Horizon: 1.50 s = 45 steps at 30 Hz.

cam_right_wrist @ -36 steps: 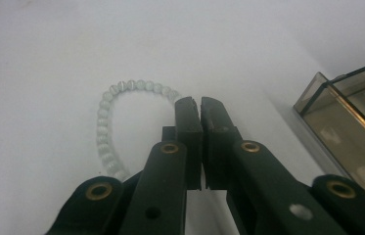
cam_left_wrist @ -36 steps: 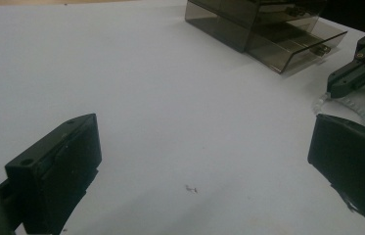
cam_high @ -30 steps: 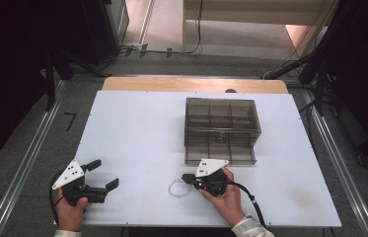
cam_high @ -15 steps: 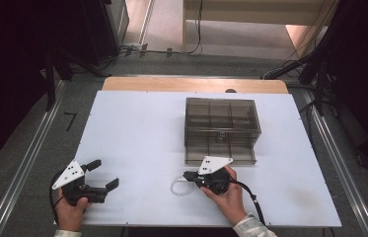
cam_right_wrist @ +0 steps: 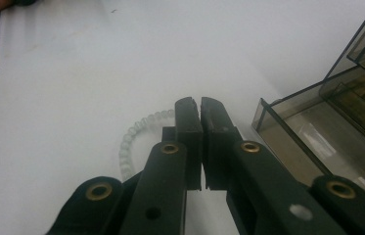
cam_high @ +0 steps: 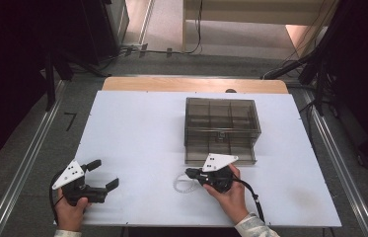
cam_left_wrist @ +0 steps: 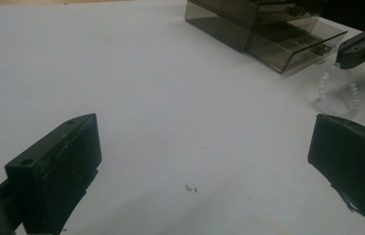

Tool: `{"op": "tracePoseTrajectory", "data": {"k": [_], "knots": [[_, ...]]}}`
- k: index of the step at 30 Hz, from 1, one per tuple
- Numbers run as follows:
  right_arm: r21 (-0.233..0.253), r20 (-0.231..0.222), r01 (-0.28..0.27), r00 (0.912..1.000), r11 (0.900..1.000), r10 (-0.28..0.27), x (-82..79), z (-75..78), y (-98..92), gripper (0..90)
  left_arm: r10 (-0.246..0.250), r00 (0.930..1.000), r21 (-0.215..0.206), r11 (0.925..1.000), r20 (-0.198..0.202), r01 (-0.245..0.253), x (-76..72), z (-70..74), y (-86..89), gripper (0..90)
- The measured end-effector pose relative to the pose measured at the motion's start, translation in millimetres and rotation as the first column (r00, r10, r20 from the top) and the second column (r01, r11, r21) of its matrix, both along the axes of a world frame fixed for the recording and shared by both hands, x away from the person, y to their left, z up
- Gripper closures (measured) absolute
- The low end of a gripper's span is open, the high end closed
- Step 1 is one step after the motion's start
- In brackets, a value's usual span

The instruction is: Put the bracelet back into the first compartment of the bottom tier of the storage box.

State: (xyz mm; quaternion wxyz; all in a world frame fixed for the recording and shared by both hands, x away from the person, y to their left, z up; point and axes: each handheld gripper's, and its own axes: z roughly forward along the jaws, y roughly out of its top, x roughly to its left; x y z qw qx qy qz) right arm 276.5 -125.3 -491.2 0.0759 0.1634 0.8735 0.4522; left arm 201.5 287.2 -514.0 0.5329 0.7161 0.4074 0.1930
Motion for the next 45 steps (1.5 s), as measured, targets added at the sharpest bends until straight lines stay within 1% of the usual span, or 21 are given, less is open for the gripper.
{"op": "tracePoseTrajectory", "data": {"k": [12, 17, 26, 32, 40, 43, 45], "knots": [[0.027, 0.006, 0.006, 1.0, 1.0, -0.007, 0.2, 5.3, -4.3, 85.4, 0.0, 1.0, 0.0, 1.0, 0.0, 0.0, 0.0, 0.0, 0.0, 0.0], [0.042, 0.021, 0.005, 0.9998, 0.999, -0.005, 0.1, 8.5, -6.1, 85.3, 0.0, 1.0, 0.0, 1.0, 0.0, 0.0, 0.0, 0.0, 0.0, 0.0], [0.063, 0.03, 0.012, 0.9995, 0.998, -0.014, 0.4, 13.3, -9.8, 85.4, -0.001, 1.0, 0.0, 1.0, 0.0, 0.001, 0.0, 0.0, 0.0, 0.0], [0.074, 0.028, 0.018, 0.9994, 0.997, -0.02, 0.5, 16.2, -12.7, 85.5, -0.001, 1.0, -0.001, 1.0, -0.001, 0.001, 0.0, 0.0, 0.0, 0.0], [0.099, 0.038, 0.031, 0.9987, 0.995, -0.035, 1.9, 21.1, -17.3, 85.4, -0.001, 1.0, -0.001, 1.0, 0.0, 0.001, 0.1, 0.0, 0.0, 0.0], [0.116, 0.037, 0.038, 0.9984, 0.993, -0.043, 3.3, 24.4, -19.3, 85.4, 0.0, 1.0, -0.001, 1.0, -0.001, 0.0, 0.1, 0.0, 0.0, 0.0], [0.124, 0.045, 0.042, 0.9979, 0.991, -0.048, 4.6, 26.4, -20.8, 85.5, 0.0, 1.0, -0.002, 1.0, -0.001, 0.0, 0.1, -0.1, -0.1, 0.0]]}}
